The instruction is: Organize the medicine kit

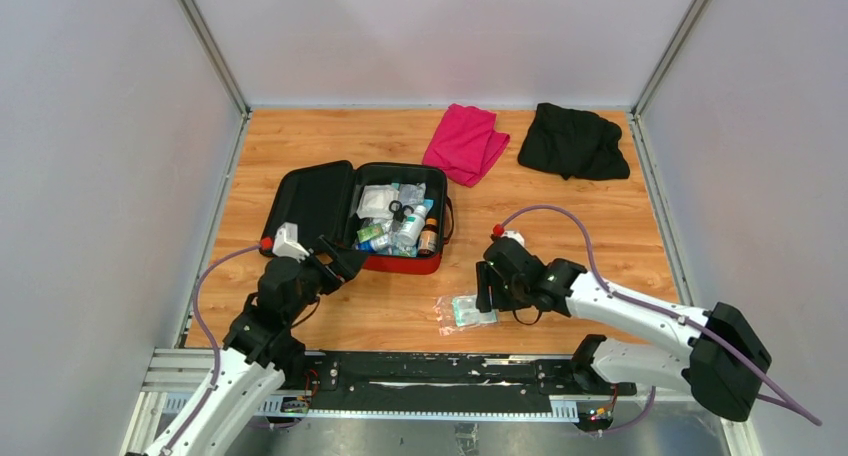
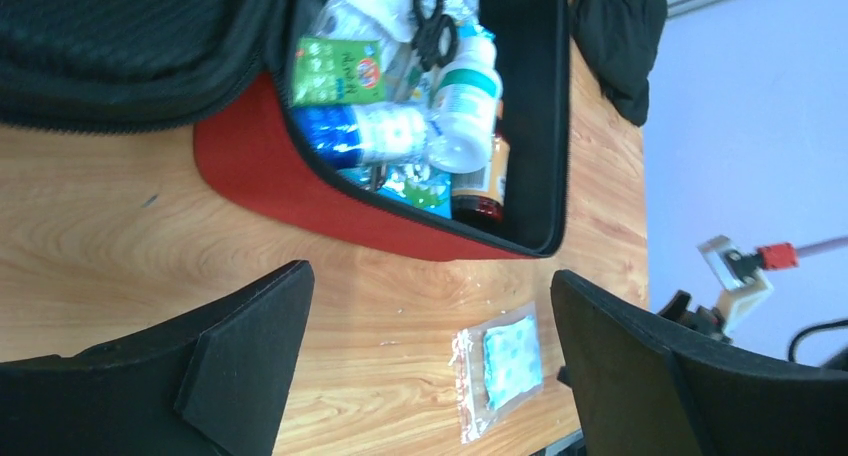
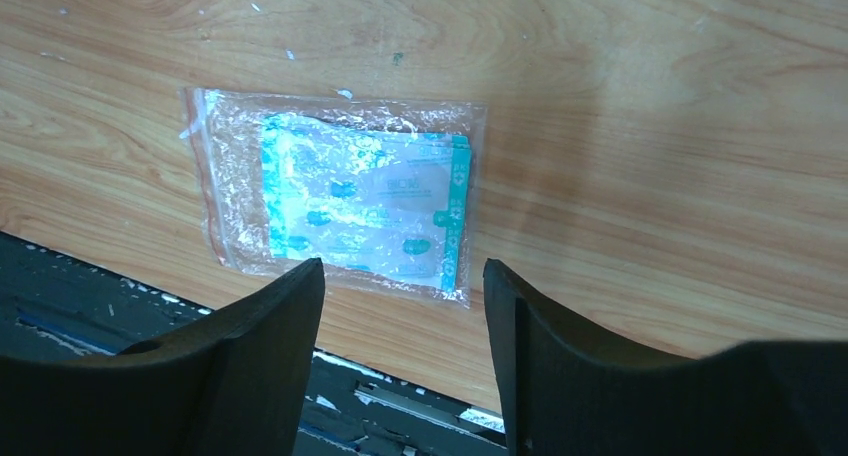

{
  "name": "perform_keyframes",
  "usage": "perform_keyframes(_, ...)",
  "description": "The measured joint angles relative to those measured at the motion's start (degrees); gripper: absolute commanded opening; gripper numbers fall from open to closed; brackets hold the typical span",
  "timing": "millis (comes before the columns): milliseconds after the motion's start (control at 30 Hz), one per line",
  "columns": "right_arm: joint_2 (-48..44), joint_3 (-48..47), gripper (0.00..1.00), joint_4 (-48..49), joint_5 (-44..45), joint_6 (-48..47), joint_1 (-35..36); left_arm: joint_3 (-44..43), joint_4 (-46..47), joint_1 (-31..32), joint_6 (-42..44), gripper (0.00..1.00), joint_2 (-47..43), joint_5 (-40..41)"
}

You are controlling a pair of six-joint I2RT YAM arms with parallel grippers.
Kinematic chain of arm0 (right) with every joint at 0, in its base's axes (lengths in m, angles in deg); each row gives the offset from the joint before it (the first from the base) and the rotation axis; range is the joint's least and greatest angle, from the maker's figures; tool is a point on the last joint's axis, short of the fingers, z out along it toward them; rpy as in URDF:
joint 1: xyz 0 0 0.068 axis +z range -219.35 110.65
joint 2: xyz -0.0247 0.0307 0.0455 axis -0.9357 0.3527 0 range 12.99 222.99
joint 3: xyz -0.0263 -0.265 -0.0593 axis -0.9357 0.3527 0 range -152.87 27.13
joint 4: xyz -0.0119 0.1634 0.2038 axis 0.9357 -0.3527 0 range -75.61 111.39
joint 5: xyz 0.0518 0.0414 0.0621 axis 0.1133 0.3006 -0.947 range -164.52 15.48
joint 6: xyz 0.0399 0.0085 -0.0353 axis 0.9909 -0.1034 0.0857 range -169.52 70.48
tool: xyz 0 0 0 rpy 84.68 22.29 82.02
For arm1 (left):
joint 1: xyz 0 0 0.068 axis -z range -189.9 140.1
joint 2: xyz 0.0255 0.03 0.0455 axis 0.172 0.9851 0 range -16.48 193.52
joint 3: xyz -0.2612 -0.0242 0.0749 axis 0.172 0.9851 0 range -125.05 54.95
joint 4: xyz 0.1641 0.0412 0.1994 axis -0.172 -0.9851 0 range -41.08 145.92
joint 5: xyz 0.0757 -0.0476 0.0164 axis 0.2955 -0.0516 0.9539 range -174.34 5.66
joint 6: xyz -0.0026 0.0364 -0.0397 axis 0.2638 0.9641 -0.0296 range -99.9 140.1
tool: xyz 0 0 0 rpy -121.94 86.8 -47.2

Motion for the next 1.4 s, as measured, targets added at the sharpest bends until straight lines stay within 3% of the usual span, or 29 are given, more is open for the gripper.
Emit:
perform_keyframes(233, 7.5, -0.2, 0.63, 0.2, 0.4, -0.8, 0.0, -5.6, -1.4, 0.0, 6.2, 0.86, 5.6, -4.4)
perform_keyframes(333, 11.3, -1.0, 0.57, 0.8, 0.3, -1.9, 0.0, -5.5, -1.9, 0.0, 7.3, 0.84, 8.6, -6.8)
perform_keyframes(500, 15.6, -3.8, 0.36, 1.9, 0.1, -2.8, -0.1, -5.5, -1.7, 0.7, 8.2, 0.82, 11.7, -9.1)
perform_keyframes(600, 17.3, -4.8, 0.18, 2.6, 0.1, -3.0, -0.2, -5.5, -1.2, 3.8, 8.0, 0.82, 12.7, -8.8)
perform_keyframes(667, 17.9, -5.1, 0.01, 3.0, 0.1, -3.0, -0.2, -5.2, -0.3, 6.6, 7.6, 0.81, 13.5, -8.3)
perform_keyframes(900, 15.2, -3.4, 0.00, 3.1, 0.4, -2.3, -0.3, -3.0, 4.5, 13.4, 5.1, 0.81, 16.9, -7.2)
perform_keyframes(1233, -10.2, -1.7, 0.00, 2.2, 0.8, -4.4, -0.7, -3.9, 15.3, 18.9, 4.7, 0.83, 24.5, -9.0)
perform_keyframes(1400, -15.8, -2.5, 0.00, 2.0, 0.6, -6.2, -0.9, -4.8, 20.5, 19.9, 4.7, 0.85, 24.9, -10.7)
